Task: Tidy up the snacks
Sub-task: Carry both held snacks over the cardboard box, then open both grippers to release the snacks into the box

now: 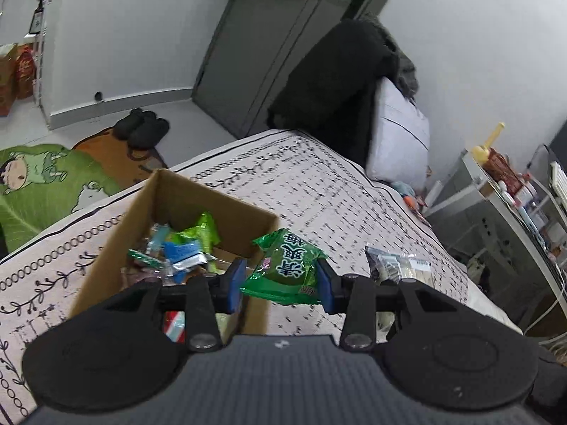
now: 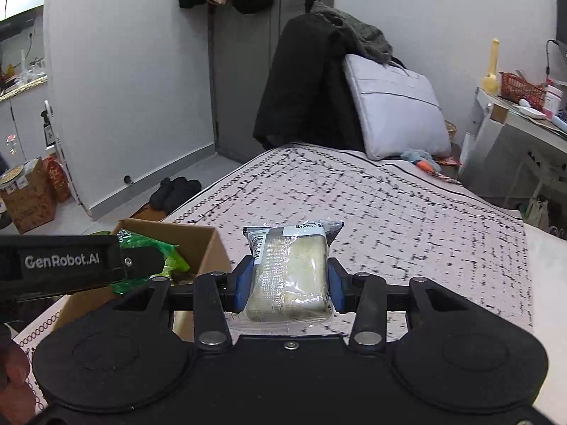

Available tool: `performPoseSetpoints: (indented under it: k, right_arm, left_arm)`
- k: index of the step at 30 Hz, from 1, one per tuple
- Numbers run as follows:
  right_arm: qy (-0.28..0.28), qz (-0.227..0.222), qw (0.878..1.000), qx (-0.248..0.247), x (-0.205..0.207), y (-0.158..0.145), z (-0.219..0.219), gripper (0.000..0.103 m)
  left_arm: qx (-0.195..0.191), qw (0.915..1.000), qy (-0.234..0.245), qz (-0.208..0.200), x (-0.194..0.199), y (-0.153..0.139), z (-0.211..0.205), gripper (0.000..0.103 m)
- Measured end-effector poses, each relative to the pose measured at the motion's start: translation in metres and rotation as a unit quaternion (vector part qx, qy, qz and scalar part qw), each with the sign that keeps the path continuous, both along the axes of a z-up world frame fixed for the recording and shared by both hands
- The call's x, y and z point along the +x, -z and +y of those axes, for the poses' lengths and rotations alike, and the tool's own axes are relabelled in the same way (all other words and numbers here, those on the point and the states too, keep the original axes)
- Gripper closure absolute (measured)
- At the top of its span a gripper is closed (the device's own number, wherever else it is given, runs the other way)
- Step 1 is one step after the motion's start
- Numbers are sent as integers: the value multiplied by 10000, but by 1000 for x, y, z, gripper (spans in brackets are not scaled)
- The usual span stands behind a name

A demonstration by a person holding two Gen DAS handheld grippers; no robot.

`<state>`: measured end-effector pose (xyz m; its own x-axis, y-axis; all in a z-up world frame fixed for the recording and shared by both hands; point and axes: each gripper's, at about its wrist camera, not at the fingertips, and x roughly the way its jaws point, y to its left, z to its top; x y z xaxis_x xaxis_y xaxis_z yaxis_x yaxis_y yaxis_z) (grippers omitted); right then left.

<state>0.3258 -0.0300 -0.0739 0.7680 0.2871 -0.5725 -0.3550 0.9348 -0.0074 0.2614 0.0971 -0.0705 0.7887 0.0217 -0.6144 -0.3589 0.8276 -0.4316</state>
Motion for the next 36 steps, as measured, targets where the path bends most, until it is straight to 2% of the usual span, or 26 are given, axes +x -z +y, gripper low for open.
performPoseSetpoints:
  k: [17,23,32,36]
  right_arm:
    - [-353,193,9992,23,4,13,63,61]
    - [-449,100,9989,-1,12,14,77,61]
    - [-588,253,9978,198,28,19,89,57]
    - [-483,247,9985,56,26,23,87,53]
  left_arm:
    - [-243,9965,-729,343,-5,11,60,61]
    - [-595,9933,-912,393,-6,20,73,48]
    - [-605,9905,-1175,387,-9,20,83,29]
    - [-632,9900,-1183,431,-9,23,85,27]
